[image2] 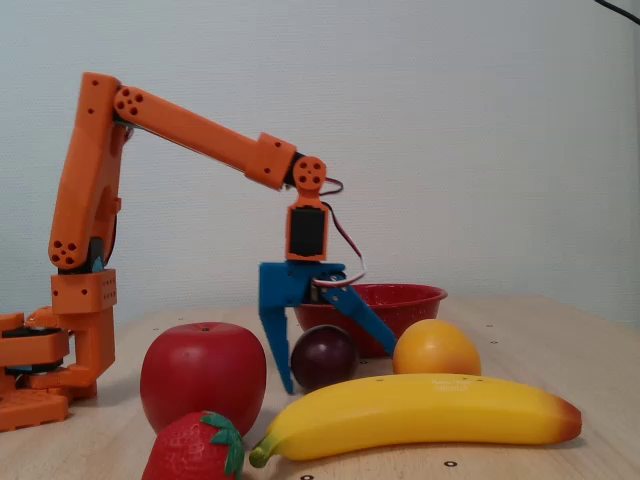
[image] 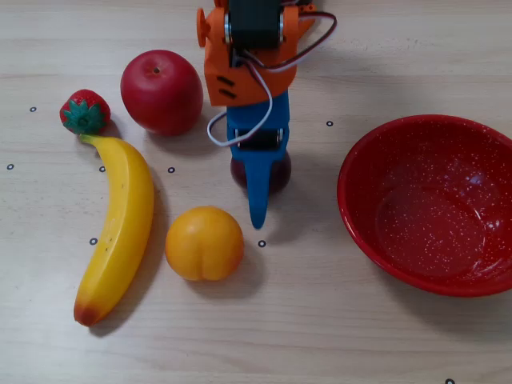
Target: Put the plum in the red bowl.
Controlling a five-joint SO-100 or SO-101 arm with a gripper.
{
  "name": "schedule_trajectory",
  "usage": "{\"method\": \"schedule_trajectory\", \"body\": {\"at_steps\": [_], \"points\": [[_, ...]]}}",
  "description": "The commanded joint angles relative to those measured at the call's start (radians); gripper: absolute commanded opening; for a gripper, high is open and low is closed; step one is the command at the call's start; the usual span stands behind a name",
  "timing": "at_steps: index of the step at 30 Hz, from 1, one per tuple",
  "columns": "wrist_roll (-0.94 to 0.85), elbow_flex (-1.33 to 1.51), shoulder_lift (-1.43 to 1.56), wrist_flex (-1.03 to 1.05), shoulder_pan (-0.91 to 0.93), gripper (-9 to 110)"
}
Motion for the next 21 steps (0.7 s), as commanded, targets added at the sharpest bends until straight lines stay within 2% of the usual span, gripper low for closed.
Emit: {"method": "schedule_trajectory", "body": {"at_steps": [1,14,18,21], "points": [[0.025,-0.095,0.018,-0.011,-0.008,56],[0.051,-0.132,-0.031,-0.020,-0.015,54],[0.069,-0.132,-0.031,-0.026,-0.021,37],[0.087,-0.132,-0.032,-0.026,-0.023,12]]}}
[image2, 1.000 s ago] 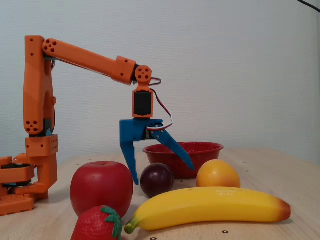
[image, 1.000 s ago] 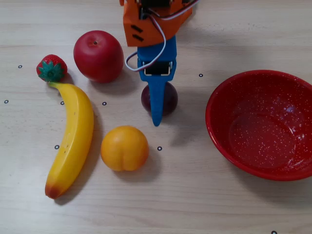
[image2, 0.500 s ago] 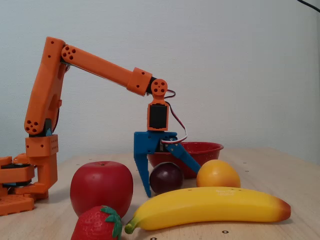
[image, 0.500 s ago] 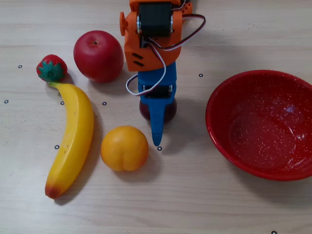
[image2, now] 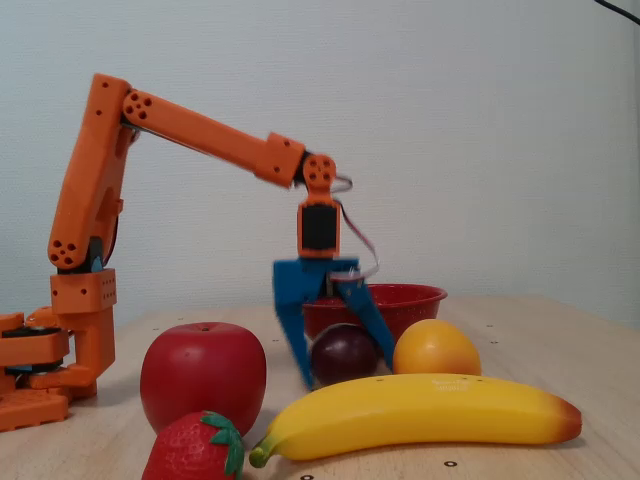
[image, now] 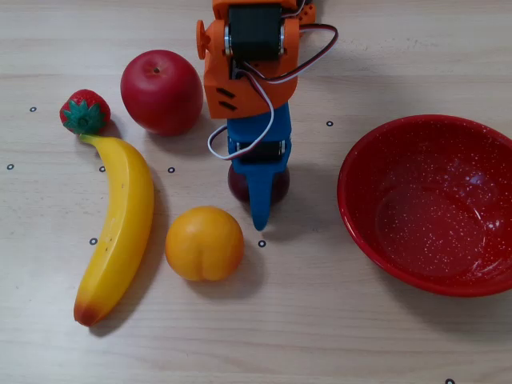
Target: Put the plum in the red bowl.
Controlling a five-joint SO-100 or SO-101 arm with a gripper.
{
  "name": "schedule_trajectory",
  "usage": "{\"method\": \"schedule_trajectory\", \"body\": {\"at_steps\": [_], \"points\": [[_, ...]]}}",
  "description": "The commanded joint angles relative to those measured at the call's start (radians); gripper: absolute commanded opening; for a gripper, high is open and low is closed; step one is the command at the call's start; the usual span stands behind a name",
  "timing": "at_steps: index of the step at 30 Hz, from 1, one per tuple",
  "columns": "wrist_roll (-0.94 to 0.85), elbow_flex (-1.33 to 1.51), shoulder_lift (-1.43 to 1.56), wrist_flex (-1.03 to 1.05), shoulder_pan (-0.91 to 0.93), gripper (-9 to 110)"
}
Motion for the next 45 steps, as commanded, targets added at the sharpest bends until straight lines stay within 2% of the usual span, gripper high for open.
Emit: {"method": "schedule_trajectory", "body": {"at_steps": [1,2,6,11,15,20,24,29,36,45], "points": [[0.034,-0.041,0.015,-0.023,-0.018,7],[0.029,-0.043,0.018,-0.025,-0.020,0],[0.017,-0.061,0.052,0.020,-0.029,0],[-0.067,-0.216,0.127,0.209,-0.006,0],[-0.150,-0.422,0.189,0.393,0.057,0],[-0.207,-0.663,0.216,0.506,0.166,0],[-0.224,-0.769,0.227,0.499,0.291,0],[-0.239,-0.802,0.207,0.393,0.465,0],[-0.238,-0.857,0.055,0.318,0.620,0],[-0.279,-0.902,-0.106,0.390,0.634,25]]}}
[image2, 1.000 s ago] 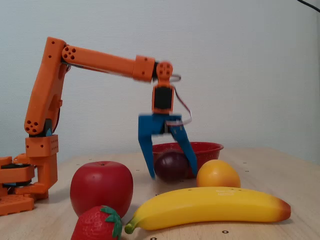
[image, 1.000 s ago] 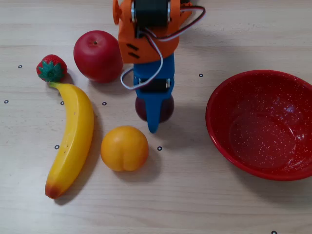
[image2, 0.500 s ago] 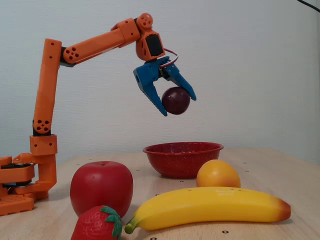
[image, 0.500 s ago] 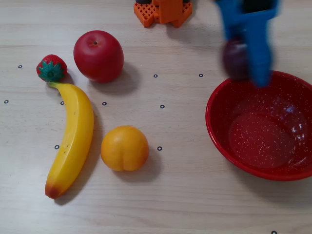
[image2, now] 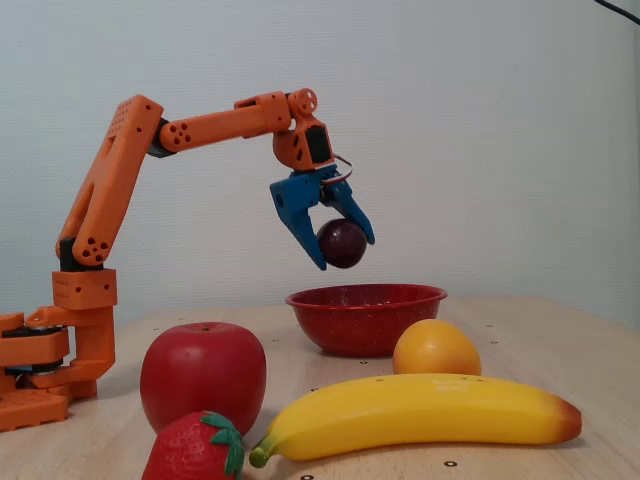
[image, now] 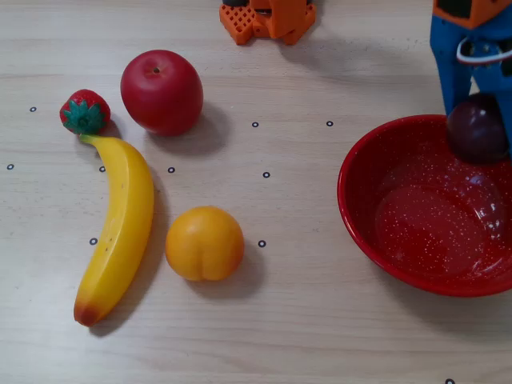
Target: Put the plum in the red bowl.
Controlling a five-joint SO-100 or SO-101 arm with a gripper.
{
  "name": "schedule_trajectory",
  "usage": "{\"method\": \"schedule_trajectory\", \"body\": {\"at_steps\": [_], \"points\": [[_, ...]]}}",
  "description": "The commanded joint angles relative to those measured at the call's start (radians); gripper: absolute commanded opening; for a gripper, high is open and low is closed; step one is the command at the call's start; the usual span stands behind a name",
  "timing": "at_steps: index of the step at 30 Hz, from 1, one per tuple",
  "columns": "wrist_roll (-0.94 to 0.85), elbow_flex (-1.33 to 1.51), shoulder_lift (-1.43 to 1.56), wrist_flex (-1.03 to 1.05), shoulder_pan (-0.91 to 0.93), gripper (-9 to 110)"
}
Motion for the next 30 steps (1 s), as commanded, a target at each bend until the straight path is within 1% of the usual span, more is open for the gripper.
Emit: {"method": "schedule_trajectory", "body": {"at_steps": [1,7,10,15,21,25,26,29,30], "points": [[-0.037,-0.092,0.046,0.040,0.005,27],[-0.048,-0.089,0.038,0.067,-0.028,41],[-0.043,-0.089,0.049,0.064,-0.040,43],[-0.031,-0.089,0.074,0.067,-0.060,44],[-0.028,-0.089,0.167,0.078,-0.094,39],[-0.032,-0.078,0.261,0.081,-0.133,27],[-0.031,-0.069,0.287,0.078,-0.144,23],[-0.032,-0.029,0.370,0.077,-0.181,4],[-0.032,-0.015,0.399,0.080,-0.195,0]]}}
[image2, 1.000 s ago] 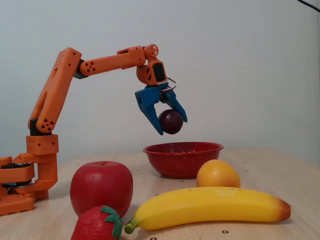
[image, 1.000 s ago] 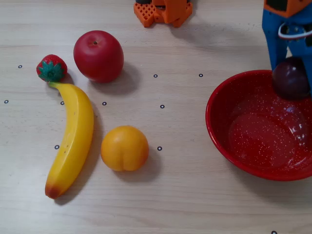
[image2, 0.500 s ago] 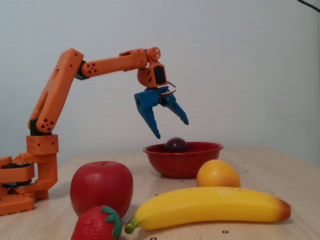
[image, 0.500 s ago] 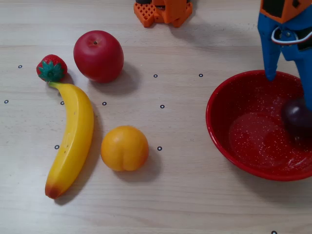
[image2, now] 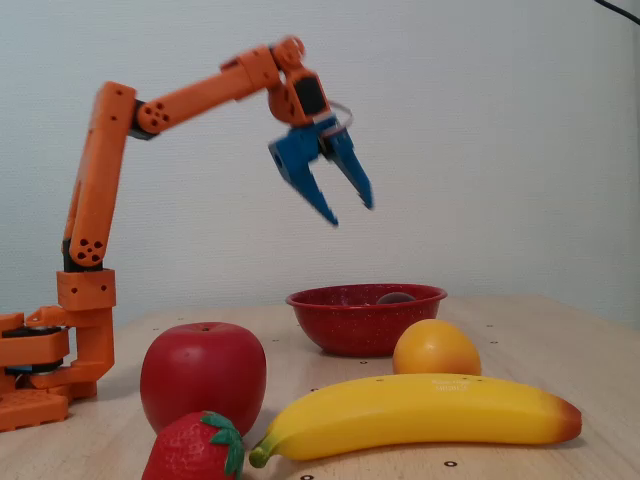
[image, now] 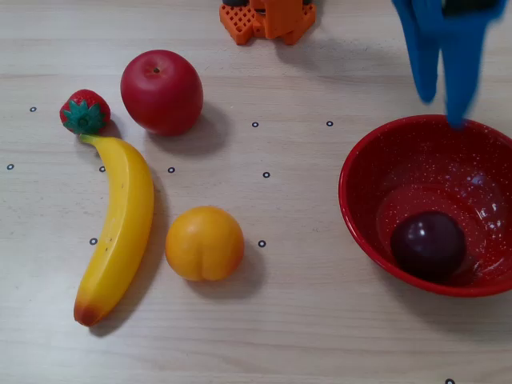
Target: Put the plum in the red bowl.
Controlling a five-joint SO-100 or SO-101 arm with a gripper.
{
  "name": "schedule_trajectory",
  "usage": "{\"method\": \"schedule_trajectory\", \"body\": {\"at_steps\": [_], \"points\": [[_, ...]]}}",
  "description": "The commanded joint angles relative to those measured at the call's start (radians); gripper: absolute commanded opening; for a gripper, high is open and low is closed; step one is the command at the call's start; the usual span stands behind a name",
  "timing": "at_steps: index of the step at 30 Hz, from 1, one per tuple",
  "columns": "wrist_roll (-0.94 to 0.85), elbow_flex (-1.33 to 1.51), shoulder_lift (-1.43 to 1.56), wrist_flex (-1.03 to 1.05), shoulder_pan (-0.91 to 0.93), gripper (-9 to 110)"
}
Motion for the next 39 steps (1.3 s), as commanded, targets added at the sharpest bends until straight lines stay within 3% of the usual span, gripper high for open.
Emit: {"method": "schedule_trajectory", "body": {"at_steps": [1,8,13,25,39], "points": [[-0.009,-0.002,0.164,0.021,-0.057,0],[-0.043,0.244,0.411,-0.058,-0.186,0],[-0.025,0.555,0.660,-0.176,-0.279,0],[0.055,1.298,1.358,-0.235,-0.387,0],[0.071,1.931,1.842,-0.399,-0.537,0]]}}
